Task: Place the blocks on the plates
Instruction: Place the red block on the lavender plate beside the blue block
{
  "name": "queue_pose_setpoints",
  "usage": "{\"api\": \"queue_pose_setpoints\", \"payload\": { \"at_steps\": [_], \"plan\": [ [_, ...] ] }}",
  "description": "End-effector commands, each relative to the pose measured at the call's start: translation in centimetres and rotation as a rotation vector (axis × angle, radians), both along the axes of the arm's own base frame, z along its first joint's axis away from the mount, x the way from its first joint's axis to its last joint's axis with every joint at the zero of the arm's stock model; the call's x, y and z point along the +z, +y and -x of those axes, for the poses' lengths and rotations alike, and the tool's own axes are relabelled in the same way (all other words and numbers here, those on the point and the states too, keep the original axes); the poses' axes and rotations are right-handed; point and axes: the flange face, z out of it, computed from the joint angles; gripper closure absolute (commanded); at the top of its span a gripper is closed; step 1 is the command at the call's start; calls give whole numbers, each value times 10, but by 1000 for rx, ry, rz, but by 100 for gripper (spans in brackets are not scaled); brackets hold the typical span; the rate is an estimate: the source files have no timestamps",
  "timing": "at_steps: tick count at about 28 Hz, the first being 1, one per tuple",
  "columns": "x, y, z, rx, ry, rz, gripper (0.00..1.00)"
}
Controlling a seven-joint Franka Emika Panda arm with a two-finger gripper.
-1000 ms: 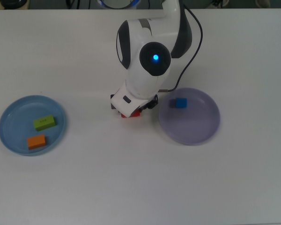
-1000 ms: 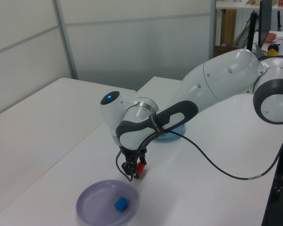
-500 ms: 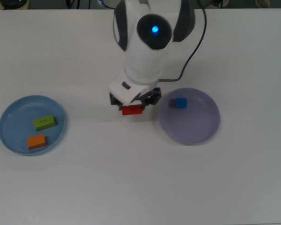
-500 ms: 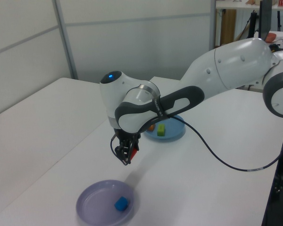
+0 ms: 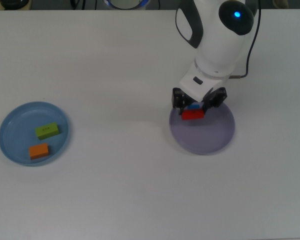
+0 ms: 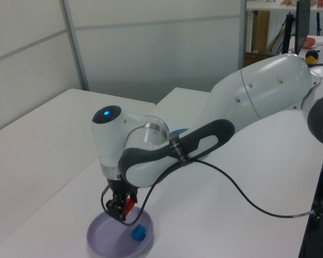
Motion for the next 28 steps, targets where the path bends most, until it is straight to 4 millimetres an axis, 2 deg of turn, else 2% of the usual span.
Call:
{"api": "queue_pose_setpoints", "payload": {
  "at_steps": [1,5,9,11,12,18,20,21,26,28],
  "plan": [
    [-26,2,-6,-17,-36,38,83],
    [-45,2,-7,-26,-21,58,65],
    [-46,2,-5,-11,-19,64,61],
    [-46,3,-5,0,-23,77,8],
    [-45,6,-4,4,-24,79,0],
    [-33,8,-4,3,-35,74,0],
    [-19,4,-5,-10,-48,62,0],
    [-1,-3,-5,-22,-66,59,0],
    [39,-43,-8,-87,-77,64,0],
    [64,-69,-8,-117,-89,67,0]
  ]
}}
